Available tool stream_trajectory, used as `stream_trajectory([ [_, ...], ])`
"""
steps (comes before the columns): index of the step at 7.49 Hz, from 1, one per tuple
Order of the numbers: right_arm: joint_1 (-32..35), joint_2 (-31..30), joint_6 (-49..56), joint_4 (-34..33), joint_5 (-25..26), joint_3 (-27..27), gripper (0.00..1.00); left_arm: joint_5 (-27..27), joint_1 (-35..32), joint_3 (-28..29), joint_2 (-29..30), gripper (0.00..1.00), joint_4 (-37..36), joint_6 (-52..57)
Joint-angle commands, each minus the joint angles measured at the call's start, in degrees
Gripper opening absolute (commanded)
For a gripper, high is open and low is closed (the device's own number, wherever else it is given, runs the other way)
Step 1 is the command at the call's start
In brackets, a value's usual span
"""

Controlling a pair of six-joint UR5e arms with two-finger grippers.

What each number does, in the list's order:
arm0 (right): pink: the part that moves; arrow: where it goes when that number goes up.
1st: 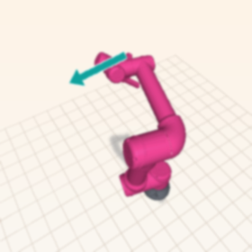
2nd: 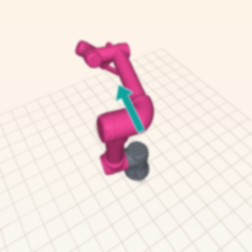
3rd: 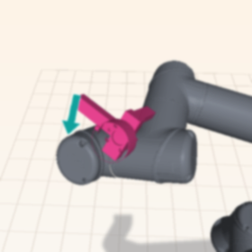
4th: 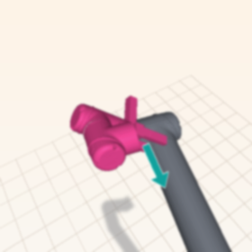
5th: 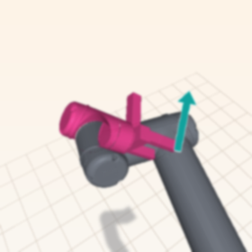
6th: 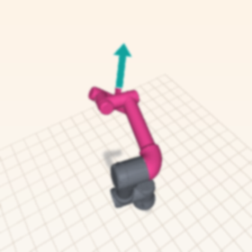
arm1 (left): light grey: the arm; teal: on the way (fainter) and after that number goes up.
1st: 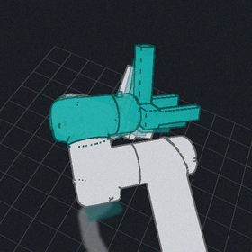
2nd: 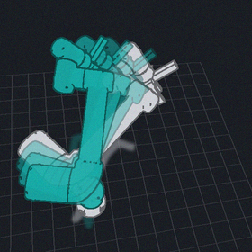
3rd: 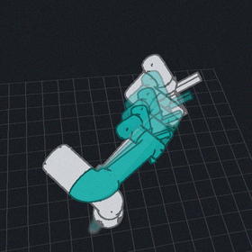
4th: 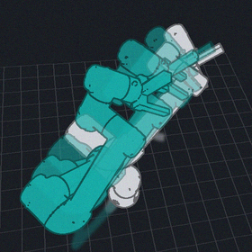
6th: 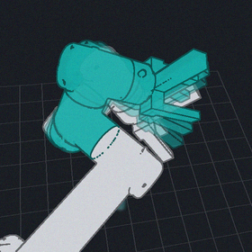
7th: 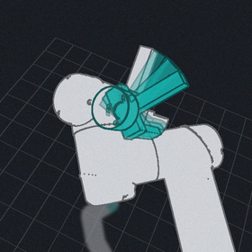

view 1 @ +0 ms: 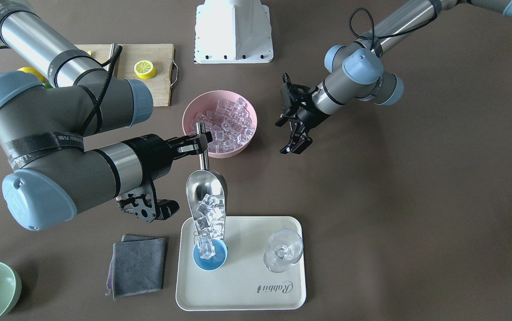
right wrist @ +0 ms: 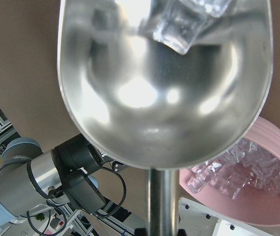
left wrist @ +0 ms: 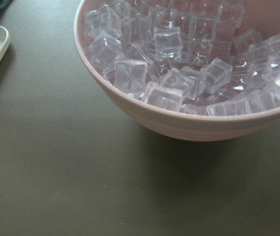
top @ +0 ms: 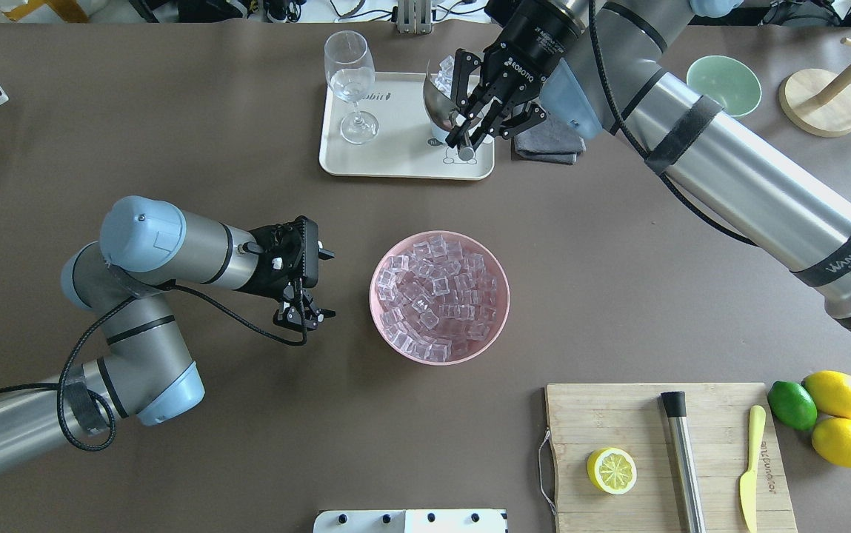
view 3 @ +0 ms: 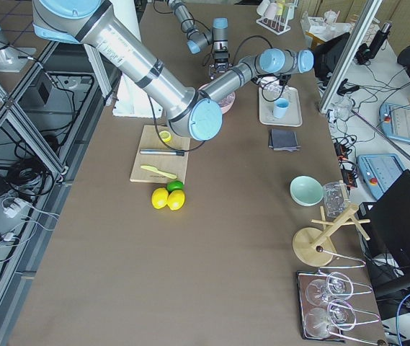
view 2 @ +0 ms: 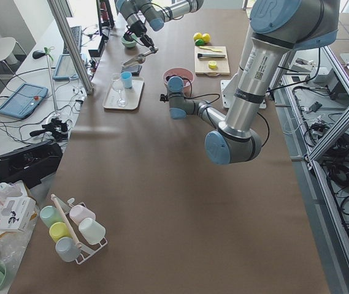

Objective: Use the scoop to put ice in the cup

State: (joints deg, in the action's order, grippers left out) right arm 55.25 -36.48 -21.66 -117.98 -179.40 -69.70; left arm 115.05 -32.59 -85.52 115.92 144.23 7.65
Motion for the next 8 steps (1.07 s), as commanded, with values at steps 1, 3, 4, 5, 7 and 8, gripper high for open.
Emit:
stream_trajectory([
  [1,-0.1,-0.1,0.0,0.3,-0.5,0.0,0.00,0.0,0.0,0.0,-0.1,0.99,0.0,0.0],
  [3,-0.2,-1.0,-0.6,2.6,-0.7,-0.2,0.00,0.0,0.0,0.0,-0.1,0.99,0.1,0.0],
  [4,-0.1,-1.1,-0.6,2.6,-0.8,-0.3,0.00,0.0,0.0,0.0,-0.1,0.99,0.1,0.0],
  [5,-0.1,-1.2,-0.6,2.7,-0.9,-0.3,0.00,0.0,0.0,0.0,-0.1,0.99,0.1,0.0],
  [7,-0.1,-3.0,-1.4,5.4,-3.5,-0.3,0.00,0.0,0.0,0.0,-0.1,0.99,0.1,0.0],
  [8,-0.1,-3.5,-1.6,6.8,-4.1,-0.3,0.00,0.0,0.0,0.0,-0.1,0.99,0.1,0.0],
])
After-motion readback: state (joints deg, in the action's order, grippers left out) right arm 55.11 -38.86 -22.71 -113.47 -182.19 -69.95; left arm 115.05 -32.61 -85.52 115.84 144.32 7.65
